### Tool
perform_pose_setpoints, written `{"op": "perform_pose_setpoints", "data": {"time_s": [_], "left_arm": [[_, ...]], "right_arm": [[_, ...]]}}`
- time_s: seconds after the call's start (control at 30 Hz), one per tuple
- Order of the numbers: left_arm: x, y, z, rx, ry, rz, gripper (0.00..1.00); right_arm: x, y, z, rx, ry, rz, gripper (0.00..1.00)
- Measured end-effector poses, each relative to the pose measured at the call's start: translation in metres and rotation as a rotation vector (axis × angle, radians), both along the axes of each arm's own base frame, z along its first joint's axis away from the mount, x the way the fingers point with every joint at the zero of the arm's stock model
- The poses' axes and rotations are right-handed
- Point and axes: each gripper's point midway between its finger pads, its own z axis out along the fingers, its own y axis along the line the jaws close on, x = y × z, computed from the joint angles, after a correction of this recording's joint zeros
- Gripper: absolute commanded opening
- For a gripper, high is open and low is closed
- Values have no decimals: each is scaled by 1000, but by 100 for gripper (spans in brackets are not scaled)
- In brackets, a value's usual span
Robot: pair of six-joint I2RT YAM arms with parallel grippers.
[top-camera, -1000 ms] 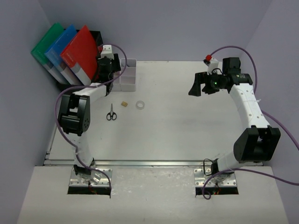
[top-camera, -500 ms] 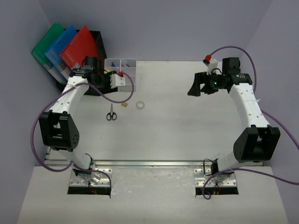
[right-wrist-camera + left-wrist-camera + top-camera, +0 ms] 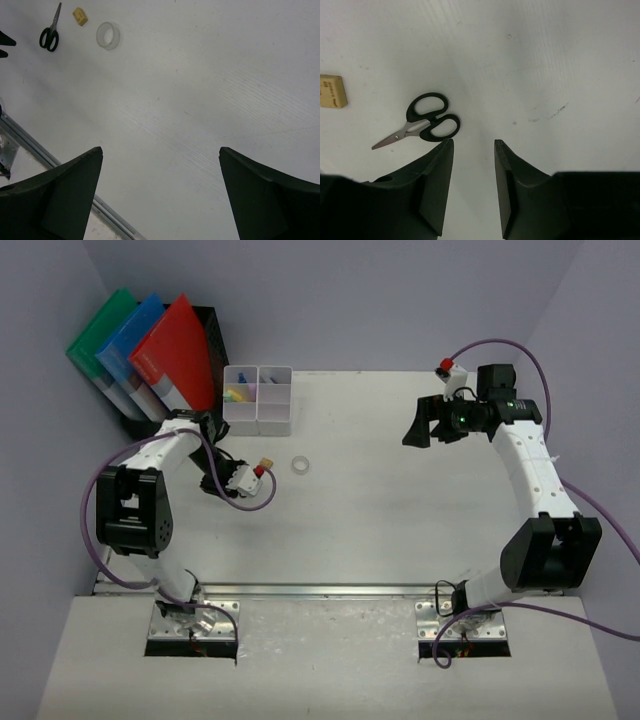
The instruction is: Organize the desk
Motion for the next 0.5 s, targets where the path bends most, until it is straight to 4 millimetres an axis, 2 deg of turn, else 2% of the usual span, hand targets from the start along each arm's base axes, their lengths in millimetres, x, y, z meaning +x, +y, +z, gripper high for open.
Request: {"op": "perform_pose_setpoints", "data": {"time_s": [0.2,0.33,0.5], "left_arm": [[10,8,-20,46,-45,-21,28],[14,11,-34,65,-58,-27,28],[29,13,-47,76,-86,-28,28]], "right_arm": [[-2,0,3,-1,-6,0,99],[-2,0,2,-1,-5,0,99],[-2,0,2,-1,-5,0,99]]}}
